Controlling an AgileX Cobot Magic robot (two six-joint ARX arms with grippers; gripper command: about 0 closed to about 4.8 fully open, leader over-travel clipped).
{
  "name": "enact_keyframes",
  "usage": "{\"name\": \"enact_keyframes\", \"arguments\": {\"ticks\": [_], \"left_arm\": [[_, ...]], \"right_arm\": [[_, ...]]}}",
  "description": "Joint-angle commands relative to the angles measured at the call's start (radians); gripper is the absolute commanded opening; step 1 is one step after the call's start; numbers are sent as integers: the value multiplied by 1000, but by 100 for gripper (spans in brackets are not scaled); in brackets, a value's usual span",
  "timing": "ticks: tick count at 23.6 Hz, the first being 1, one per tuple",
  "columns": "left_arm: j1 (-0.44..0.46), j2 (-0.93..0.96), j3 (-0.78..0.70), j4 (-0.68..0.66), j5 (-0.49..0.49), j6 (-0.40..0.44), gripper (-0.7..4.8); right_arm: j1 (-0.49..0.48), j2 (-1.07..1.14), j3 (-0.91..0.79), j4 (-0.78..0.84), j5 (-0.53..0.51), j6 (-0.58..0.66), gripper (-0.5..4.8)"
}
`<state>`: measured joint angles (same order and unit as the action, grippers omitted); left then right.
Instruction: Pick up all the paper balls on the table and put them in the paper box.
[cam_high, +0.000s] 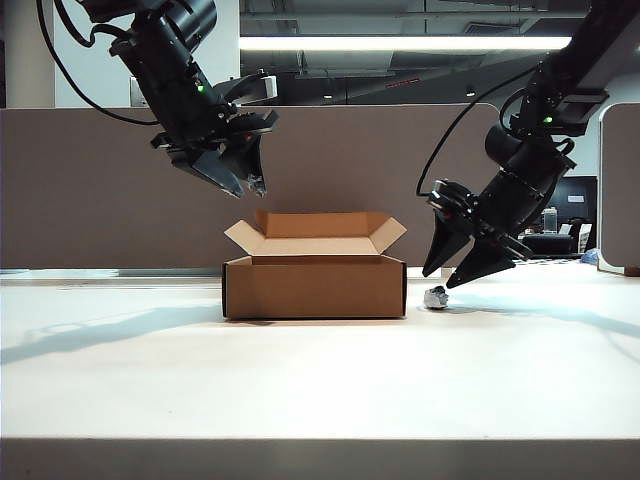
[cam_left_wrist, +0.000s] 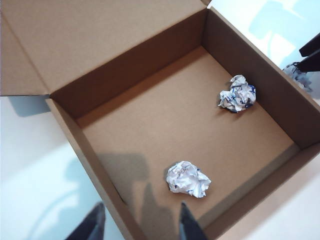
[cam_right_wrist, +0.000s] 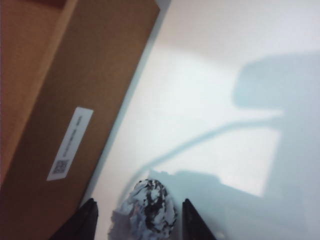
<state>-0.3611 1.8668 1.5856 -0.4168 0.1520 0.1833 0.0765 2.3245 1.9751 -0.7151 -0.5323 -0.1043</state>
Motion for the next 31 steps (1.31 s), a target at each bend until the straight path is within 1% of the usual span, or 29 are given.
{"name": "enact_keyframes", "arguments": {"ticks": [1,4,6,8,11,12,15,18,20,24,31], "left_arm": [[0,-6,6,0,-23,2,183],[0,-6,6,-2,-42,4,183],[0,-6,6,0,-44,4,183],[0,-6,6,0,-43,4,183],[0,-6,6,0,-43,4,183],[0,-6,6,0,-44,4,183],[0,-6,7,0,-44,4,183],[0,-6,7,-1,-44,4,183],[0,-6,7,-1,-44,4,183],[0,-6,7,-2,-44,4,183],[0,-6,7,-1,-44,4,183]], "right_arm": [[1,14,32,-32,-5,0,235],[1,16,37,-39,-5,0,230],[0,16,37,-45,-4,26,229],[0,16,37,-46,-5,27,226],[0,16,37,-47,-10,31,194],[0,16,37,-48,-13,31,171],[0,16,37,-49,-21,34,136],[0,16,37,-51,-24,34,134],[0,16,37,-51,-31,38,71],[0,18,37,-48,-41,38,-9],[1,18,37,-43,-32,21,-9]]}}
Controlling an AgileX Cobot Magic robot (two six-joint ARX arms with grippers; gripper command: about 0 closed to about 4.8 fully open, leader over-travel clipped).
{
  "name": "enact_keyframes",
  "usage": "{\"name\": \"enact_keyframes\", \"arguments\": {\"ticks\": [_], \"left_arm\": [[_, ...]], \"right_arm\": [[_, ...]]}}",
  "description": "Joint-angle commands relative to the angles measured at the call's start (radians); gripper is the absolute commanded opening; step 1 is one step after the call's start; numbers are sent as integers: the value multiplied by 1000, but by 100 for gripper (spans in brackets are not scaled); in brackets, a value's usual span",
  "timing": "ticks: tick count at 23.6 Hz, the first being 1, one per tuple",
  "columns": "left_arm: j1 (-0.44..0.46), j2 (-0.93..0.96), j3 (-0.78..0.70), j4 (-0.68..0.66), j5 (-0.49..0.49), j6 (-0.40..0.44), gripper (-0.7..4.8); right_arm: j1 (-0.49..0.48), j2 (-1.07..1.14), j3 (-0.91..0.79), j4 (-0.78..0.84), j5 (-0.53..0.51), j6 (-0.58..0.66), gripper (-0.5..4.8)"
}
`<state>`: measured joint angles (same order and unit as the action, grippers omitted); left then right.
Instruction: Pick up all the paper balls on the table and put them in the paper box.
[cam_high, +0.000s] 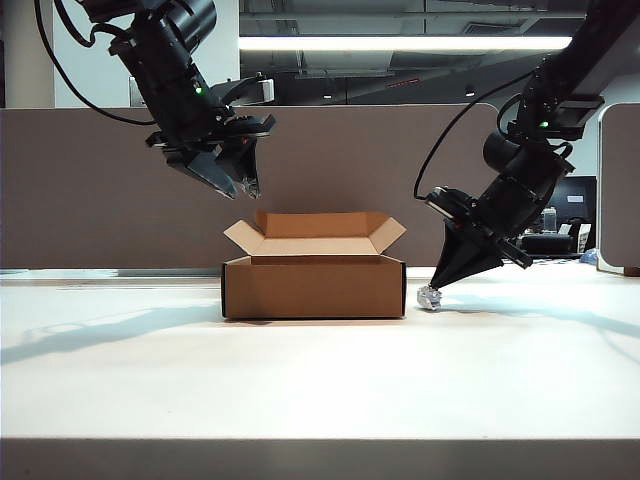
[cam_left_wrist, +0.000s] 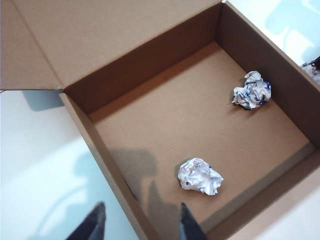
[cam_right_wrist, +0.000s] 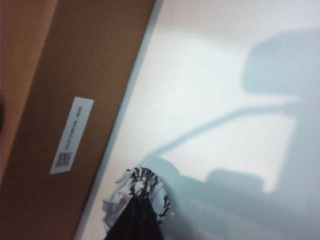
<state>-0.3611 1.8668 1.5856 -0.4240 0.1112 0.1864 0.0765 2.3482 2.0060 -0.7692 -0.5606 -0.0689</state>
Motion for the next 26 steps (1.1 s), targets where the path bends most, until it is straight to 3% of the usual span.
{"name": "enact_keyframes", "arguments": {"ticks": [1,3,9,15,21,23,26], "left_arm": [[0,-6,7,7,-3,1,183],[0,-6,8,13,-3,1,183],[-1,-10,8,14,-2,0,183],[-1,-17,7,14,-2,-3,183],[-1,-19,7,13,-2,-3,183],[-1,-21,7,13,-2,-3,183],[0,-24,7,12,-2,-3,183]], "right_arm": [[1,-8,6,24,46,-18,-9],[-6,-21,10,40,89,-18,-9],[-10,-57,106,-15,78,-17,-9],[55,-121,219,-14,-150,24,-9],[182,-105,216,-22,-140,-16,-8],[215,-89,216,-31,-68,-46,45],[246,-83,216,-48,73,-79,236]]}}
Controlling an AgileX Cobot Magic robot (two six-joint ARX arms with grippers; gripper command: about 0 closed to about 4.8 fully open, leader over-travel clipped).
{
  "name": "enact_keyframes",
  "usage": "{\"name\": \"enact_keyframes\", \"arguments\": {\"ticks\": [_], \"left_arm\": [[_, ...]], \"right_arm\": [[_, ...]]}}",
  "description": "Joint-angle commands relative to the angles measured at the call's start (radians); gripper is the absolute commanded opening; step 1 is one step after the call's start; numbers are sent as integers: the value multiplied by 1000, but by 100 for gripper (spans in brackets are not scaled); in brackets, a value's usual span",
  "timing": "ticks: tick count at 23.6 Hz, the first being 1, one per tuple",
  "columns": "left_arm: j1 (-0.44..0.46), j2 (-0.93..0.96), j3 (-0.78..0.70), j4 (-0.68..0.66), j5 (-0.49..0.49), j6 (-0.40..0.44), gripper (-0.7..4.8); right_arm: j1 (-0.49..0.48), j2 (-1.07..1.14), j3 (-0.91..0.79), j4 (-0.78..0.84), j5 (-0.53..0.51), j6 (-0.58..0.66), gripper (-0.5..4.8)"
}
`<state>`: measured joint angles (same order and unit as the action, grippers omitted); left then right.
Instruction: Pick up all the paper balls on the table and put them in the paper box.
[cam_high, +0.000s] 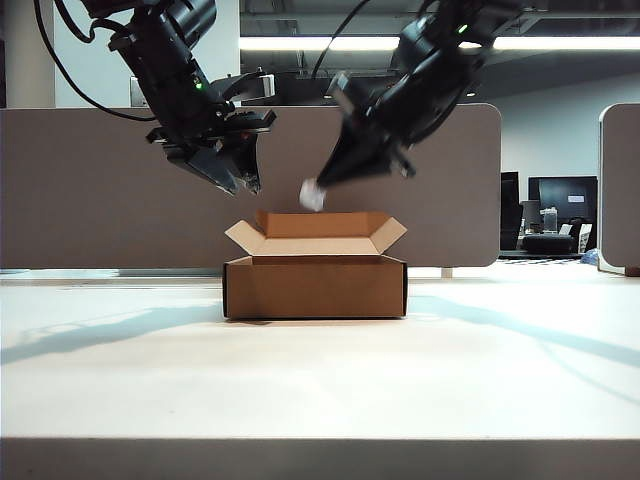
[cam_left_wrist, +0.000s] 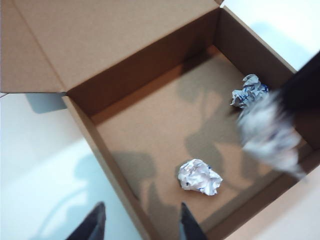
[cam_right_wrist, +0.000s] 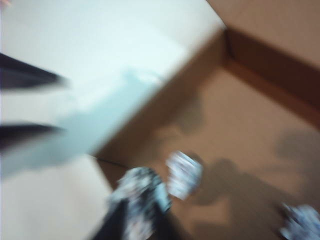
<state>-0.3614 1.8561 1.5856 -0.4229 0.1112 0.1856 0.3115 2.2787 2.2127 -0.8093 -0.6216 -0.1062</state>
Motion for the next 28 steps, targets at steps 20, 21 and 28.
{"name": "enact_keyframes", "arguments": {"ticks": [20,21,28], "left_arm": [[5,-363,5,-151,0,-99,-5],[5,-385,5,-186,-2,-108,-5],[1,-707,-192,-328,-24,-131,-5]], "right_arm": [[-69,-363,10,-275,405,35,253],[-69,-388,9,-301,432,32,252],[-64,-691,-150,-374,471,54,201]]}}
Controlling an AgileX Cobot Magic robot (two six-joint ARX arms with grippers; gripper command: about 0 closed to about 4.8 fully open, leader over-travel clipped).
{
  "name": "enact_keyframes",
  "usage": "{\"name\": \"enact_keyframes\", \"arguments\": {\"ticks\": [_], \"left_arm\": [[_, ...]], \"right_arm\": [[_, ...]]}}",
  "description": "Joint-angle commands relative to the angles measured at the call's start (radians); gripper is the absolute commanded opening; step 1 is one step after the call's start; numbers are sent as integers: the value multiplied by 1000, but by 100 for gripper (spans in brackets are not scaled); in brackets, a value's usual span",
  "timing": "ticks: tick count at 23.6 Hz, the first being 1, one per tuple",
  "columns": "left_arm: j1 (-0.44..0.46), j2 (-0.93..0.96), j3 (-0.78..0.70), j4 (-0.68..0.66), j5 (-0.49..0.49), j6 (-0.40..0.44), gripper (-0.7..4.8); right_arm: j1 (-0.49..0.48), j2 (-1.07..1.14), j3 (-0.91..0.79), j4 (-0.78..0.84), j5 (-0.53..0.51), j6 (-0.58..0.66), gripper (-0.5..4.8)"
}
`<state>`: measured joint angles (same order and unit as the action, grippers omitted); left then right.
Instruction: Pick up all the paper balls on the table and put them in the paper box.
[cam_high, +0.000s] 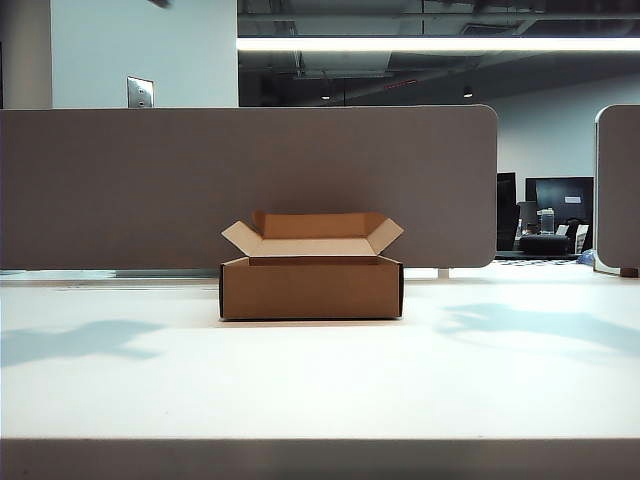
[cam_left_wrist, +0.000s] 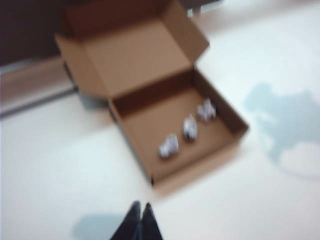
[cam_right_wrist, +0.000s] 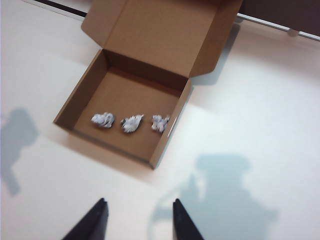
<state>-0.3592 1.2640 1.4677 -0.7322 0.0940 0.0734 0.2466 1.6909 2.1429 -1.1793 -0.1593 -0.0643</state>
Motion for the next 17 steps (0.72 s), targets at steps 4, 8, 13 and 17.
{"name": "enact_keyframes", "arguments": {"ticks": [4,8,13,17], "left_arm": [[-1,-376,-265,-14,-26,-30,-5],[-1,-590,-438,-6,-14,-87,-5],[0,-797,-675,172,-60,-81,-5],[0,-830,-780,277,-83,-82,-4]], "right_arm": [[2,-373,-373,60,8,28,200],[2,-636,-692,165,16,75,197],[0,-998,-1154,534,57,87,143],[-1,-1156,-1393,718,93,87,143]]}}
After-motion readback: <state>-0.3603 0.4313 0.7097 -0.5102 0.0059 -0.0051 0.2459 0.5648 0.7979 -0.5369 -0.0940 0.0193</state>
